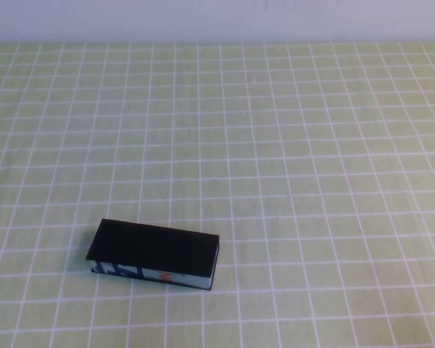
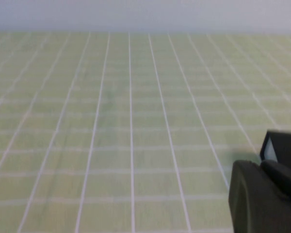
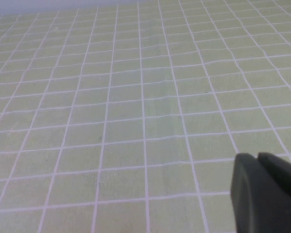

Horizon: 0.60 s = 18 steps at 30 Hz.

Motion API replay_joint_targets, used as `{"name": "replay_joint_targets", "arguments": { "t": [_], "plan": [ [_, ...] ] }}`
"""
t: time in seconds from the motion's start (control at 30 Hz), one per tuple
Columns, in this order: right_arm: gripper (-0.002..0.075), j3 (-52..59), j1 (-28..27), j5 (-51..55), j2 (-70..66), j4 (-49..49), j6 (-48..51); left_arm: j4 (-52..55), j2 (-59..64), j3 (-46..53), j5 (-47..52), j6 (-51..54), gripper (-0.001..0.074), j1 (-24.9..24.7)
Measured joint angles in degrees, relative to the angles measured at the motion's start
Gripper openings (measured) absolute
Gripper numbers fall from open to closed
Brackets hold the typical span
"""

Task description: Return glasses to glasses case

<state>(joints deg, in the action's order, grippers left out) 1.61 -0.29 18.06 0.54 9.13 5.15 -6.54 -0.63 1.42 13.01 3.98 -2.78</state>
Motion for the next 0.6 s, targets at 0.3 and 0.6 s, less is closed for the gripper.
{"name": "replay_joint_targets", "arguments": {
  "t": [0.3, 0.6],
  "plan": [
    [-0.0017, 0.0, 0.0, 0.0, 0.0, 0.0, 0.0, 0.1, 0.0, 0.0, 7.44, -0.21, -0.0001, 0.0],
    [-0.0017, 0.0, 0.0, 0.0, 0.0, 0.0, 0.0, 0.1, 0.0, -0.1, 7.48, -0.31, -0.0001, 0.0]
  ]
}}
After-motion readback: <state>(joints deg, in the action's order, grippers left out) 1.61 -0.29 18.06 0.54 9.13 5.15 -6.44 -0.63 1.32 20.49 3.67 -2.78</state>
